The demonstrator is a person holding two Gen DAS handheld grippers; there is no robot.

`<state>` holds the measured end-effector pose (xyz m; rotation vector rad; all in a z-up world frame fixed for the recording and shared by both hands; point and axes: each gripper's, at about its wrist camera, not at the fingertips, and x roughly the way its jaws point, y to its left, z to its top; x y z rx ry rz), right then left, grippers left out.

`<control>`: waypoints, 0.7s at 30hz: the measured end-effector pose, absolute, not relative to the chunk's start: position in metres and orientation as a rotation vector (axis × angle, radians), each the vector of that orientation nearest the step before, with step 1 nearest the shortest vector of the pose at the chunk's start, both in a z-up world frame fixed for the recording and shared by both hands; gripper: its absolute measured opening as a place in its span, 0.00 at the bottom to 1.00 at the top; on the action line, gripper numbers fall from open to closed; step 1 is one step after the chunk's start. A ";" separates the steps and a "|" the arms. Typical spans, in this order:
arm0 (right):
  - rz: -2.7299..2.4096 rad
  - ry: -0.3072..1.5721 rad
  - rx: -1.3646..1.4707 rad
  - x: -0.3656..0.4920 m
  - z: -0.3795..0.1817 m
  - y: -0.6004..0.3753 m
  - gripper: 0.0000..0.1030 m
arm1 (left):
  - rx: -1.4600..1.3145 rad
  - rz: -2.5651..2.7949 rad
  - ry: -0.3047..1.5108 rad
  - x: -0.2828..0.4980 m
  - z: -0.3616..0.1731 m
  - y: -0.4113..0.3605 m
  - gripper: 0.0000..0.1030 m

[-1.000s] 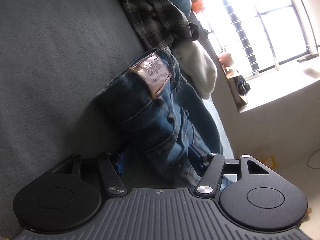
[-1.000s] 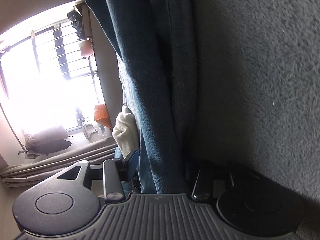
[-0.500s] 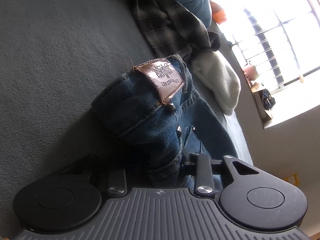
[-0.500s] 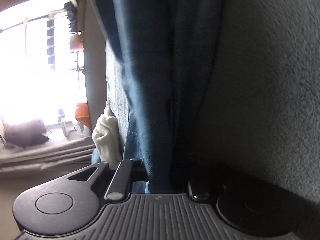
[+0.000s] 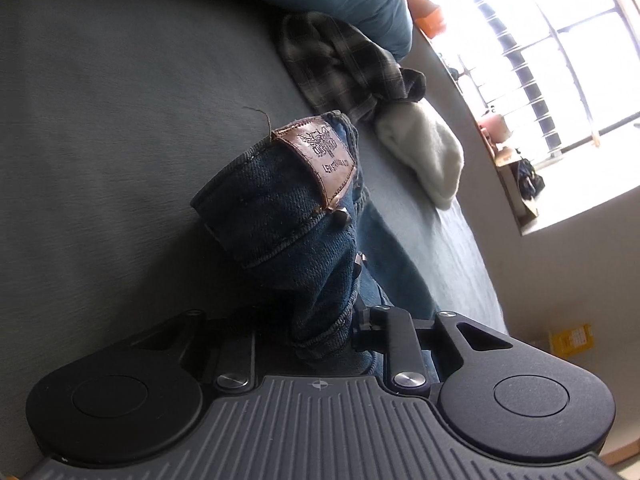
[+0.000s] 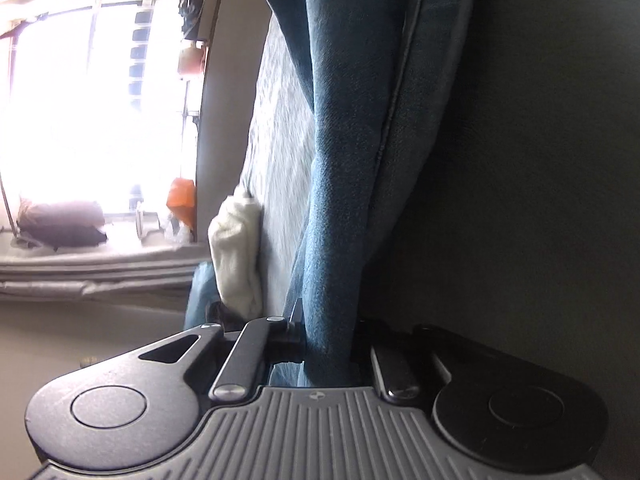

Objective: Fold clothes

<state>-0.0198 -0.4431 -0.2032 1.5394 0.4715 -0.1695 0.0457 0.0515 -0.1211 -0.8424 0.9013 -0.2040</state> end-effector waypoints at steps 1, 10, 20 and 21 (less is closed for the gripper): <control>-0.162 0.486 1.541 -0.027 -0.203 -0.439 0.08 | -0.837 -0.202 0.912 0.036 -0.120 0.058 0.23; -0.121 0.634 1.605 -0.098 -0.212 -0.407 0.06 | -0.758 -0.211 0.988 -0.047 -0.109 0.107 0.23; -0.141 0.862 1.469 -0.101 -0.209 -0.415 0.30 | -0.671 -0.290 1.053 -0.068 -0.127 0.129 0.39; -0.144 0.892 1.402 -0.102 -0.201 -0.416 0.35 | -0.646 -0.305 1.044 -0.073 -0.122 0.133 0.41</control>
